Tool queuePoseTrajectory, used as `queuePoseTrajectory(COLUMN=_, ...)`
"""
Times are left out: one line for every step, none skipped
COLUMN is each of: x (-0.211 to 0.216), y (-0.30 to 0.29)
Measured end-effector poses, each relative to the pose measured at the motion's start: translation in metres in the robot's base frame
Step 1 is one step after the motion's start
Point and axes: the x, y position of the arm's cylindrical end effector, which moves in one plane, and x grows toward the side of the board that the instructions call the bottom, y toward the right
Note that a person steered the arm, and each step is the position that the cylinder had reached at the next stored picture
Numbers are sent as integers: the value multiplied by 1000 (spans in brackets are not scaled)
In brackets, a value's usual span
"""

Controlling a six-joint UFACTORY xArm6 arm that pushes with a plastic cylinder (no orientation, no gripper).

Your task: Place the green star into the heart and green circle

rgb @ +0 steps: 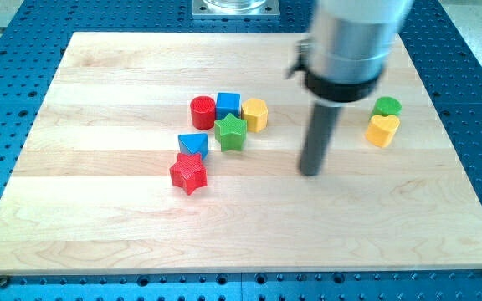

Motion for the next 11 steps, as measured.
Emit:
queuePoseTrajectory(x=35, y=-88)
queuePoseTrajectory(x=60, y=-174)
queuePoseTrajectory(x=42, y=-224)
queuePoseTrajectory(x=23, y=-207)
queuePoseTrajectory(x=-15, y=-179)
queuePoseTrajectory(x=-40, y=-108)
queuePoseTrajectory(x=-55, y=-53)
queuePoseTrajectory(x=-65, y=-21)
queuePoseTrajectory(x=-84, y=-12)
queuePoseTrajectory(x=-85, y=57)
queuePoseTrajectory(x=-85, y=60)
